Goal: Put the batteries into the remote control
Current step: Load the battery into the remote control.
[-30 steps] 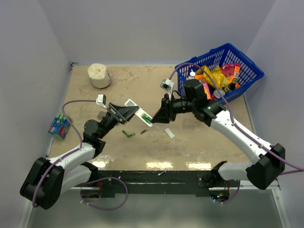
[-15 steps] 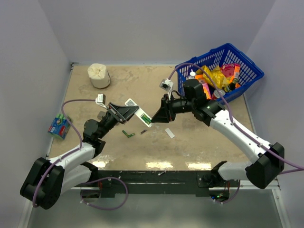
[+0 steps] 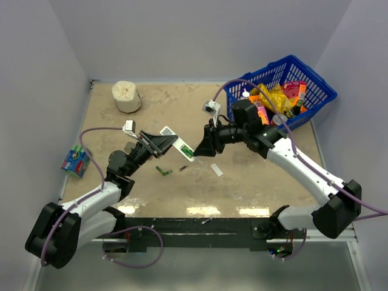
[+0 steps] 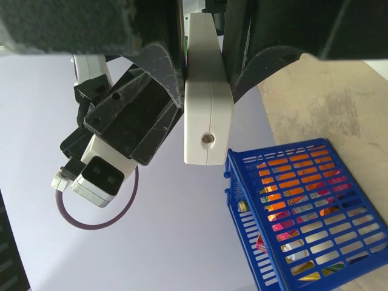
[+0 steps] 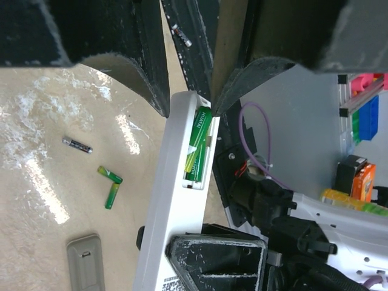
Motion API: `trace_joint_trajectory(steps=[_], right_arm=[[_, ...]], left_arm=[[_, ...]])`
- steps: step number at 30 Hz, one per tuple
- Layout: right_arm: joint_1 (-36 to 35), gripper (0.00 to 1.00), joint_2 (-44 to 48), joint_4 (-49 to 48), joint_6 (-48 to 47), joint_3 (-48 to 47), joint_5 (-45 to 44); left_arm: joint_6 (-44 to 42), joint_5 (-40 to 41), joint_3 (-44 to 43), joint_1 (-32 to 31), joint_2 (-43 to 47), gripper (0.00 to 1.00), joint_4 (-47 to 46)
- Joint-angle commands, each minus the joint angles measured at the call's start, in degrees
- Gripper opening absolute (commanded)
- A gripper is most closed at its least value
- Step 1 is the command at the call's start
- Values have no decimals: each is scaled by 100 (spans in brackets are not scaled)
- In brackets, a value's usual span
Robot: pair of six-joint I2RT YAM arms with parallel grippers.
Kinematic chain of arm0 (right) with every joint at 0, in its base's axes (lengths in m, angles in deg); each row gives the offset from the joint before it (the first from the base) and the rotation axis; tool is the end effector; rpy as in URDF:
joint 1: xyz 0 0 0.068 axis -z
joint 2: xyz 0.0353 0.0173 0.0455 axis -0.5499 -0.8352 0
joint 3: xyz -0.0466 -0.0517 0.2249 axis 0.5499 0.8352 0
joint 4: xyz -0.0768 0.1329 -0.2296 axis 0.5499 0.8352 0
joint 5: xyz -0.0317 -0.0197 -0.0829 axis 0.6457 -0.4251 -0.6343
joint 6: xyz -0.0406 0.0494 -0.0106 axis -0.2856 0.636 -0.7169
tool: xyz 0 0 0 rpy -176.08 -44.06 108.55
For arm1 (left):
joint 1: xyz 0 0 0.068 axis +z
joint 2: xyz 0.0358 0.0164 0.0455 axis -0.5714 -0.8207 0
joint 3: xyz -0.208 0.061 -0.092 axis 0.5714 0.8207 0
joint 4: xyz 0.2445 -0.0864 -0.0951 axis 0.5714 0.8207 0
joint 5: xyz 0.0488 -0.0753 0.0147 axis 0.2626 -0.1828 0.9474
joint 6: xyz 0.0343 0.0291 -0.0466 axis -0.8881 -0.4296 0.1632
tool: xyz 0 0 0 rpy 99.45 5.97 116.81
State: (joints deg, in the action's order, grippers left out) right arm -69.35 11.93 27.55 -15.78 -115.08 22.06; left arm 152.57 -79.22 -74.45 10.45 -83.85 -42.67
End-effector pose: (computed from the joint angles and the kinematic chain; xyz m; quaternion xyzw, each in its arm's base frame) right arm 0.2422 0.2193 0.3050 -0.3453 0.7483 0.4872 0.2888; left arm 0.2253 -0.1211 0.2041 -0.1849 0.5892 -0.6966 0.3653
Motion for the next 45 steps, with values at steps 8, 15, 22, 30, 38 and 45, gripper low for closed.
trace_joint_trajectory(steps=[8, 15, 22, 30, 38, 45], right_arm=[[-13, 48, 288, 679, -1197, -771, -501], [-5, 55, 999, 416, -3250, -448, 120], [-22, 50, 1054, 538, -5099, -349, 1282], [-154, 36, 552, 1347, -6173, -684, 1020], [-242, 33, 368, 1338, -6314, -701, 871], [-312, 33, 236, 1365, -6366, -692, 844]], left_arm=[[167, -13, -199, 41, 104, 0, 58], [141, -452, -392, 138, 42, 0, 339], [-227, -884, -840, 164, -46, 0, 919], [-694, -1051, -1297, 173, -11, 0, 1631], [-747, -1165, -1403, 173, -99, 0, 1605], [-563, -1218, -1377, 173, -186, 0, 1447]])
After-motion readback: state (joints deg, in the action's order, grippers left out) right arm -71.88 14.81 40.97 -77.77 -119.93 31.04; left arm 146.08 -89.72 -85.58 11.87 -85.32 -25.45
